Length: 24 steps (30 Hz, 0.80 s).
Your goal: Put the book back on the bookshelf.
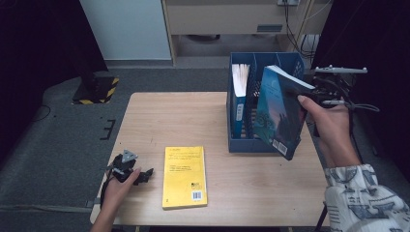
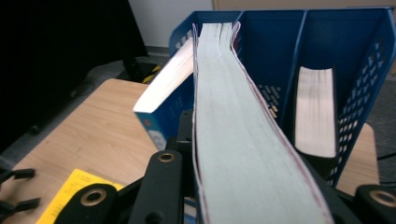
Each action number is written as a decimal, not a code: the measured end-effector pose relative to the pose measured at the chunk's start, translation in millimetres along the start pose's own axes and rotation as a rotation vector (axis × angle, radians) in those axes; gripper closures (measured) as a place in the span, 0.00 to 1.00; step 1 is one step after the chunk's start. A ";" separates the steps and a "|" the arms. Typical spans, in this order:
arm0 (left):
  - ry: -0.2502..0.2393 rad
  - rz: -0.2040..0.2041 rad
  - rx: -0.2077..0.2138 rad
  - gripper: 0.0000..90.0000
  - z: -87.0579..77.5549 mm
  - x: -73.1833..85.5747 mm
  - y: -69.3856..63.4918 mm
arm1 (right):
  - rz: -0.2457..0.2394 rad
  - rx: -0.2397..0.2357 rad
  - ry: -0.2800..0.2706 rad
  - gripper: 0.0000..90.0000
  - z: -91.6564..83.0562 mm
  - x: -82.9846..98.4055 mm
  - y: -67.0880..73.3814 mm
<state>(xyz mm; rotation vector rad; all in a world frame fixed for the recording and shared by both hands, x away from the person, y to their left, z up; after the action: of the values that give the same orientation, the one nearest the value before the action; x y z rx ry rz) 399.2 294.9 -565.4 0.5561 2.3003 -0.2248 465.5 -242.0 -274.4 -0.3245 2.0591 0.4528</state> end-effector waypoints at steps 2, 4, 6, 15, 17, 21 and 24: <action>0.000 0.000 0.000 0.00 0.2 -0.2 -0.1 | 0.005 0.020 -0.001 0.82 5.3 -1.7 -2.3; -0.004 -0.006 0.000 0.00 0.7 -0.6 -0.6 | 0.009 0.038 -0.003 0.82 10.3 -3.4 -4.6; -0.004 -0.005 0.001 0.00 1.1 -1.0 -0.8 | 0.012 0.058 -0.003 0.82 15.3 -5.0 -7.0; -0.006 0.000 0.003 0.00 1.3 -1.2 -0.6 | 0.002 0.147 -0.007 0.82 34.6 -9.8 -9.1; -0.006 -0.001 0.003 0.00 1.3 -1.2 -0.6 | 0.004 0.155 -0.018 0.82 37.8 -11.0 -7.3; -0.005 -0.001 0.003 0.00 1.3 -1.3 -0.7 | 0.021 0.158 -0.030 0.82 46.4 -14.7 -5.8; -0.005 -0.001 0.003 0.00 1.3 -1.3 -0.7 | 0.023 0.163 -0.032 0.82 53.4 -16.8 -5.8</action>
<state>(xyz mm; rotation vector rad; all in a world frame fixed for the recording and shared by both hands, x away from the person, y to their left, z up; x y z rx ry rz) 400.5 293.4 -565.5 0.5546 2.2958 -0.2299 517.2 -222.8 -285.8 -0.1950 2.0550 0.2998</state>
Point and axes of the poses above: each handheld gripper's, and its own axes: z roughly forward along the jaws, x roughly out of its underside, y roughly to its left, the point moved 4 cm from there along z, roughly forward along the jaws, and after that the axes turned 1 degree about -y, right-handed, at the moved point
